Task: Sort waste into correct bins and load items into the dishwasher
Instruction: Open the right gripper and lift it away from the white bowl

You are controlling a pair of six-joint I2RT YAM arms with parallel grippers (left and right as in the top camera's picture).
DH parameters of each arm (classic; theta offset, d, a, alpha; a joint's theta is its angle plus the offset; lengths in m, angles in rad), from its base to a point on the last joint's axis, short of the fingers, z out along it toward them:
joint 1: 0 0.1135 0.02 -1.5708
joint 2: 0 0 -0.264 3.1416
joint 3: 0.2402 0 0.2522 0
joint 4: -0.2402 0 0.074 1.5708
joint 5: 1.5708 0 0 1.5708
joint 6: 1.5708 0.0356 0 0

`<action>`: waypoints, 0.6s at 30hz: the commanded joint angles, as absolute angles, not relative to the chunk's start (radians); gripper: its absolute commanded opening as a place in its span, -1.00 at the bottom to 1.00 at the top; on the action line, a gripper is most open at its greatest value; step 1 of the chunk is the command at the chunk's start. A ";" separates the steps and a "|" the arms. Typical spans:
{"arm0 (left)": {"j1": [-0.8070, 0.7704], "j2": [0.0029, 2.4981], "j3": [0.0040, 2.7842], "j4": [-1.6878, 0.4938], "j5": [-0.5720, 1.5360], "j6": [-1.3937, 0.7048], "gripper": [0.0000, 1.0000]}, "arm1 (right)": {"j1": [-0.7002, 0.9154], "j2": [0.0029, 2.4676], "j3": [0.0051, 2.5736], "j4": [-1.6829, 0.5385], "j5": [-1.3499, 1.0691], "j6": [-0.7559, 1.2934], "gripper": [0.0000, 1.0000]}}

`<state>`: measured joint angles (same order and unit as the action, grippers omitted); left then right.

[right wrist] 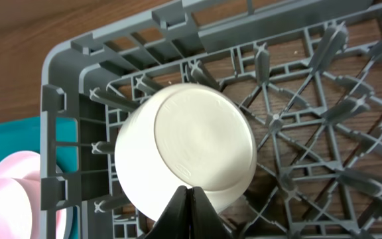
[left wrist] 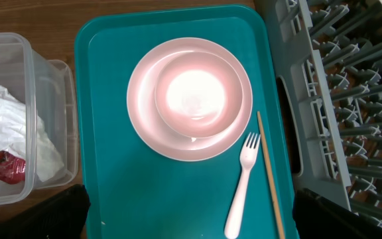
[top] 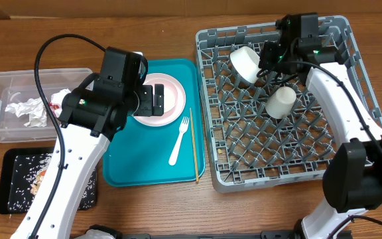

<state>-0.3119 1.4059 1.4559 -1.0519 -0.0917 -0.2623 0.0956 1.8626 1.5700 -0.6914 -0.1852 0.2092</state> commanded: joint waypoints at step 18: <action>-0.306 1.385 1.481 -1.051 -0.105 -0.262 1.00 | 0.133 1.949 1.571 -0.679 -0.216 0.214 -0.92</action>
